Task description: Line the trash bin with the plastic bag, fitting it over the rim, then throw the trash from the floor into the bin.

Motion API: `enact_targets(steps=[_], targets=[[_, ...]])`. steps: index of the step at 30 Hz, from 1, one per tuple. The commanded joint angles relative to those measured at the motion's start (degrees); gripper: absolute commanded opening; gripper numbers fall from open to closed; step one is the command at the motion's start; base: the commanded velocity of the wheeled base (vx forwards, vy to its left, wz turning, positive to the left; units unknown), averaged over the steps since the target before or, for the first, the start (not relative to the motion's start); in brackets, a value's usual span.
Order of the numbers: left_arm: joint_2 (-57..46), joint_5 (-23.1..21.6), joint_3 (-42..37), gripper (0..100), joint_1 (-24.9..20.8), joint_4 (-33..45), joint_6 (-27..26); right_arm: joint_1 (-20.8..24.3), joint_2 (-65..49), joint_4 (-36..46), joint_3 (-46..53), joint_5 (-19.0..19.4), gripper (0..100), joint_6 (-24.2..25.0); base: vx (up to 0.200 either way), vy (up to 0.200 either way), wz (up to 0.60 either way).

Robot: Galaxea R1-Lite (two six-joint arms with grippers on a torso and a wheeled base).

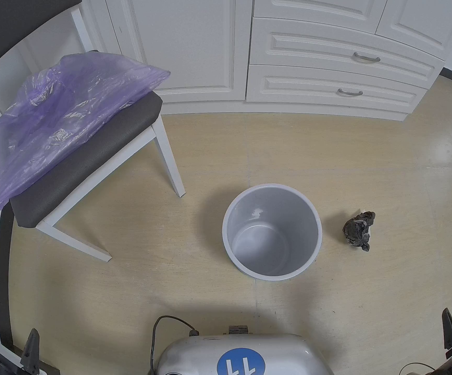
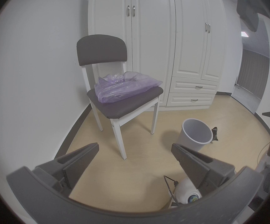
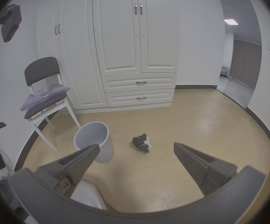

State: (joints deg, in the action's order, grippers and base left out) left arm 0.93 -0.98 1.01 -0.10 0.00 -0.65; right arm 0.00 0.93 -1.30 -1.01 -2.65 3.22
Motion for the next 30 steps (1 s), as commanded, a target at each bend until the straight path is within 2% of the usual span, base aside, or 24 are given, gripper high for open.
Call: enact_targets(steps=[1,13,17,30], targets=[[-0.84,0.01,-0.92,100,0.01,0.00,-0.14,0.00,-0.93,-0.01,1.01,0.01,100,0.03,0.000,0.000,0.00],[-0.84,0.10,-0.92,100,0.01,0.00,0.03,-0.09,-0.93,-0.01,1.01,-0.17,100,-0.14,0.000,0.000,0.00],[-0.84,1.59,-0.92,100,0.01,-0.09,2.76,-0.09,-0.93,-0.01,1.01,-0.08,100,-0.23,0.000,0.000,0.00],[-0.84,1.59,-0.92,100,0.01,-0.09,2.58,-0.18,-0.93,0.16,1.01,0.27,100,-0.58,0.000,0.000,0.00]])
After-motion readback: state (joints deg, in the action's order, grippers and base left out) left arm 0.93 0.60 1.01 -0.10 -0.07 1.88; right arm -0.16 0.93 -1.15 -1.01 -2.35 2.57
